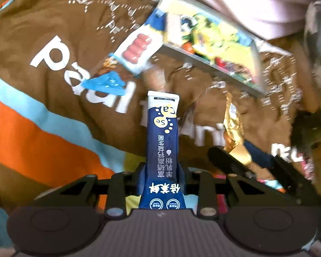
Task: Organize snacks
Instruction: 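Grasp the blue milk-powder stick with left tool while right tool grasps the gold-wrapped snack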
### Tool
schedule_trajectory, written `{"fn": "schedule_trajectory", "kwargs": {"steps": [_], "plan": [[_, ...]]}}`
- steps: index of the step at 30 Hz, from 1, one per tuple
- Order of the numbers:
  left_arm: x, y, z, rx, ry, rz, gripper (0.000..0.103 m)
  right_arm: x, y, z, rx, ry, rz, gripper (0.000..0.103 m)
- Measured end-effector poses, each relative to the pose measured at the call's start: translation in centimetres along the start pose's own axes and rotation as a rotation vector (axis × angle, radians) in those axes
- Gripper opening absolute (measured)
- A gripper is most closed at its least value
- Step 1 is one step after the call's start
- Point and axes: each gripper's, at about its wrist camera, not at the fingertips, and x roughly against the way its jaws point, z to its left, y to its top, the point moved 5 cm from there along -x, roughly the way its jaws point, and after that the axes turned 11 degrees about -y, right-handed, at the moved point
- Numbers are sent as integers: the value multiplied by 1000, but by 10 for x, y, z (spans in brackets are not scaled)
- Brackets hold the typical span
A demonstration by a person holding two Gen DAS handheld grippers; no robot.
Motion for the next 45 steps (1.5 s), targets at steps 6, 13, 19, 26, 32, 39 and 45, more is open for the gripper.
{"fn": "schedule_trajectory", "kwargs": {"steps": [6, 13, 19, 26, 32, 39, 45], "plan": [[19, -27, -16, 52, -19, -55, 33, 51, -8, -13, -19, -3, -137, 60], [53, -31, -46, 61, 70, -152, 33, 89, -6, -35, -79, -3, -233, 60], [67, -16, -87, 20, 126, -240, 33, 100, 3, -46, -84, 12, -311, 61], [47, 8, -96, 18, 120, -332, 33, 78, -4, -69, -57, -44, -347, 61], [44, 38, -90, 9, 84, -461, 34, 51, 13, -72, -23, -37, -385, 61], [26, 42, -62, 127, 51, -510, 34, 15, 29, -58, 63, 3, -363, 61], [19, 54, -47, 78, 76, -509, 34, -7, 44, -51, 118, -37, -390, 62]]}}
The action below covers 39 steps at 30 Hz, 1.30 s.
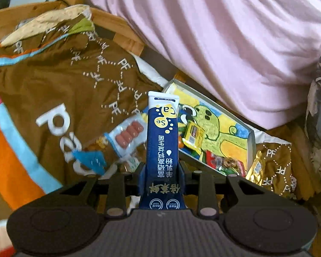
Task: Organize snacks
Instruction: 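Carry the blue stick into the tray with left tool while right tool drops the gold snack there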
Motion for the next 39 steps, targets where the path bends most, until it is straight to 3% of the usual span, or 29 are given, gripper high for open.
{"fn": "schedule_trajectory", "kwargs": {"steps": [4, 11, 16, 19, 25, 30, 35, 37, 39], "plan": [[-24, 21, 2, -70, 1, -6, 34, -30, 8, -5, 6, -35, -29, 62], [-95, 62, -17, -215, -99, -9, 34, -99, 18, -33, 54, -135, -55, 62], [-161, 77, -32, -277, -194, 17, 34, -147, 13, -59, 53, -198, -6, 62], [-195, 77, -34, -281, -234, 59, 34, -160, -1, -67, 121, -226, 22, 62], [-239, 73, -34, -333, -213, 131, 34, -175, -21, -75, 145, -239, 77, 63], [-261, 63, -44, -451, -169, 181, 34, -186, -33, -87, 115, -275, 134, 64], [-275, 48, -48, -507, -133, 257, 37, -197, -43, -98, 83, -273, 186, 79], [-274, 45, -49, -523, -129, 250, 39, -195, -43, -96, 92, -286, 184, 90], [-271, 44, -48, -511, -124, 243, 42, -191, -42, -94, 103, -292, 170, 92]]}}
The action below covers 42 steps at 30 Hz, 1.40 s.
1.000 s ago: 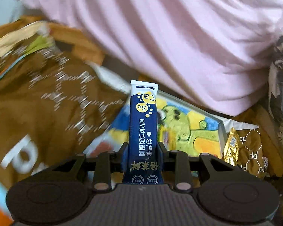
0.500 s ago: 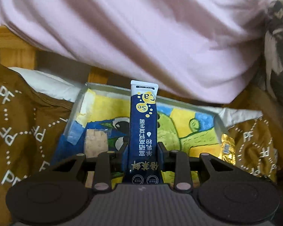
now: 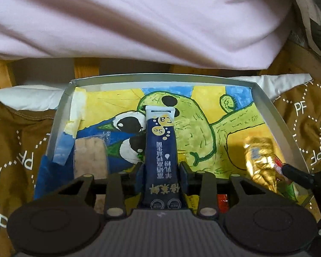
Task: Organize snacks
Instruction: 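Carry the blue stick into the tray with left tool while right tool drops the gold snack there, then raise both tools back from the tray toward the remaining snacks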
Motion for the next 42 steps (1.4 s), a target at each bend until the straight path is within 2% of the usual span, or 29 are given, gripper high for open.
{"fn": "schedule_trajectory", "kwargs": {"steps": [4, 6, 7, 9, 11, 15, 17, 23, 30, 35, 42], "plan": [[14, -3, 0, 41, 4, -35, 52, 10, 4, 1, 27, -13, -44, 97], [24, -4, 0, 57, 14, -64, 60, 16, 6, 1, 30, -18, -57, 99], [30, -5, 0, 68, 20, -84, 62, 18, 7, 1, 26, -19, -62, 100], [46, -8, -1, 83, 33, -126, 75, 26, 11, -1, 13, -21, -79, 102], [63, -10, -4, 81, 56, -171, 83, 34, 17, -3, -15, -26, -100, 102], [106, -16, -10, 52, 104, -274, 96, 55, 31, -6, -74, -25, -135, 102], [126, -19, -13, 43, 133, -315, 99, 67, 37, -6, -81, -17, -153, 102], [184, -30, -24, -7, 205, -416, 102, 116, 51, 0, -95, -4, -212, 102], [232, -59, -26, -40, 246, -436, 103, 172, 46, 13, -123, 18, -247, 102], [252, -95, -20, -51, 270, -395, 103, 205, 31, 33, -132, 55, -252, 102], [266, -149, -13, -104, 316, -332, 103, 240, 9, 63, -75, 128, -195, 102]]}}
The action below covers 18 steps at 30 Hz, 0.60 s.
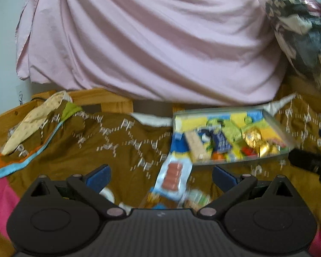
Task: Organize snacks
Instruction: 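Raise both tools back from the tray toward the remaining snacks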
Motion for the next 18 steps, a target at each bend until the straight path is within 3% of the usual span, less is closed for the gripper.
{"fn": "schedule_trajectory", "kwargs": {"steps": [10, 18], "plan": [[2, -51, 19, -19, 5, 130, 103, 13, -33, 25, -9, 56, 141, 102], [-9, -73, 25, -2, -4, 204, 103, -11, -66, 22, -118, 77, 345, 102]]}}
